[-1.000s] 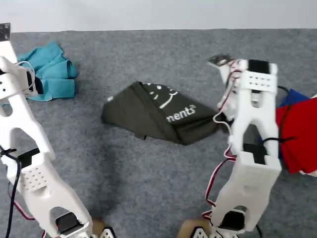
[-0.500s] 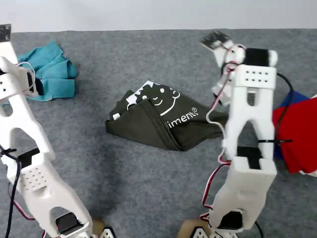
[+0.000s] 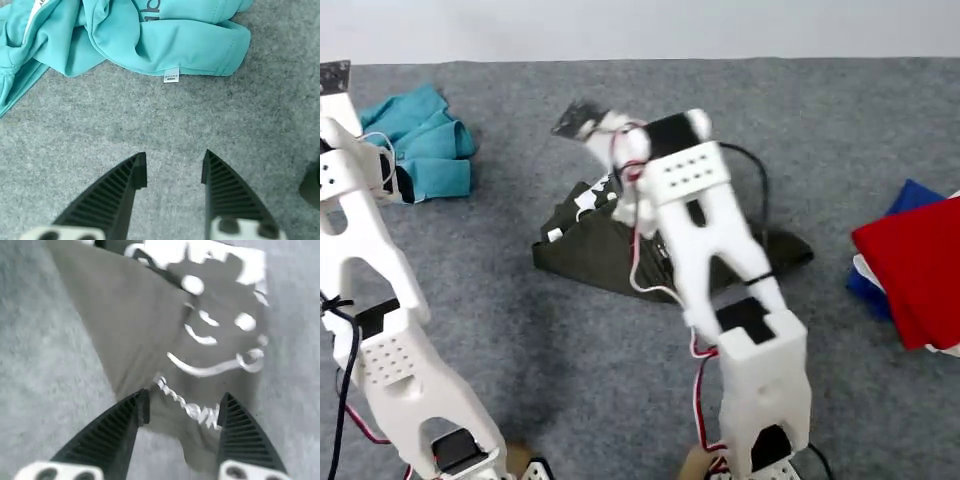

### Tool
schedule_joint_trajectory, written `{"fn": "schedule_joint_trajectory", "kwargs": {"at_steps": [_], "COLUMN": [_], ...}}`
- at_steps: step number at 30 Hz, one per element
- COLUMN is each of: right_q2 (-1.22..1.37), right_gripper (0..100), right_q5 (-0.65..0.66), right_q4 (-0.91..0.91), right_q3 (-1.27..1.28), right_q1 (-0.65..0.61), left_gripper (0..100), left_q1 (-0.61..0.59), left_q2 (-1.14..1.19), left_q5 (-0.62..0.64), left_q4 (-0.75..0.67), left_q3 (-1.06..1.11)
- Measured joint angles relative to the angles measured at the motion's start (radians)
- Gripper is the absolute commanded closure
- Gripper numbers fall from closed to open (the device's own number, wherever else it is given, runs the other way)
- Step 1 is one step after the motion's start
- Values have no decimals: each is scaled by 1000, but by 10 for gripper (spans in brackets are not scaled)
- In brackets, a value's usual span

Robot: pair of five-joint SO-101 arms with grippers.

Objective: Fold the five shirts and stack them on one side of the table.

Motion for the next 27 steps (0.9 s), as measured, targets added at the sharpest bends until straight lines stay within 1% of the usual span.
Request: {"fn": "schedule_joint_trajectory", "kwargs": {"at_steps": [8, 15, 19, 21, 26, 27], "right_q2": [124, 201, 239, 253, 255, 255], "right_gripper": [765, 767, 770, 805, 995, 989], "right_q5": [3, 26, 26, 26, 28, 28], "right_q4": [-130, -253, -276, -278, -278, -278], "right_q3": [0, 0, 0, 0, 0, 0], "right_q1": [-54, -57, -57, -57, -52, -51], "left_gripper": [813, 813, 813, 813, 813, 813], "left_q1": [0, 0, 3, 15, 44, 49], "left_q2": [0, 0, 0, 0, 0, 0], "left_q5": [0, 0, 0, 0, 0, 0], "left_q4": [0, 0, 0, 0, 0, 0], "left_q3": [0, 5, 5, 5, 5, 5]}}
